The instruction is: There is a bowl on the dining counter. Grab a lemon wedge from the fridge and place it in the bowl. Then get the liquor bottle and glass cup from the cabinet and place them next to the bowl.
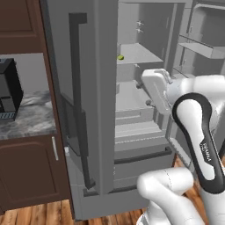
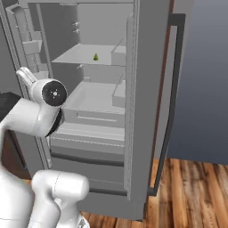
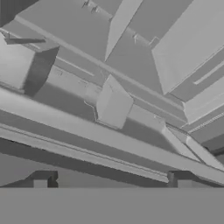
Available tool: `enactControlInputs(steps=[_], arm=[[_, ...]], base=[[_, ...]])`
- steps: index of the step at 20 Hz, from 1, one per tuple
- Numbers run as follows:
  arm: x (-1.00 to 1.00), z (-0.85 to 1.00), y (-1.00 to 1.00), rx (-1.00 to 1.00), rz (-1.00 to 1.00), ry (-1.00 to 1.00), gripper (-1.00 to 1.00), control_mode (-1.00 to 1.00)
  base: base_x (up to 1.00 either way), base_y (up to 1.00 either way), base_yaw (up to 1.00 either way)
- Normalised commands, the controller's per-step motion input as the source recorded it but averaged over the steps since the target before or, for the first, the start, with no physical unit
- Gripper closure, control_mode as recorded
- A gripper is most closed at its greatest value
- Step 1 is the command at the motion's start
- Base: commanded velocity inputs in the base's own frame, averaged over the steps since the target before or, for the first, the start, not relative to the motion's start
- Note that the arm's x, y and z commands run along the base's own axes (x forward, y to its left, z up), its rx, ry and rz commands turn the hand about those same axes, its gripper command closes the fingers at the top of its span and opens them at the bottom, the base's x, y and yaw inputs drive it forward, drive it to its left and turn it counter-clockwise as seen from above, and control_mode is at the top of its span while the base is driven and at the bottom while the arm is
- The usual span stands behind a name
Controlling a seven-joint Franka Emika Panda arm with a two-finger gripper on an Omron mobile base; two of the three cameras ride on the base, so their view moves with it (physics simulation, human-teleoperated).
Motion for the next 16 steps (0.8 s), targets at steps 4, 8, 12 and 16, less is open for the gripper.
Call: enactControlInputs(steps=[4,8,12,16], arm=[[0.65,-0.04,0.1,0.16,0.0,0.11,-1.0,-1.0],[0.66,-0.04,0.28,0.1,0.01,0.17,-1.0,-1.0],[0.55,-0.02,0.33,0.08,0.03,0.18,-1.0,-1.0],[0.32,-0.02,0.44,0.06,0.07,0.16,-1.0,-1.0]], base=[[0.0,0.0,0.0],[0.0,0.0,0.0],[0.0,0.0,0.0],[0.0,0.0,0.0]])
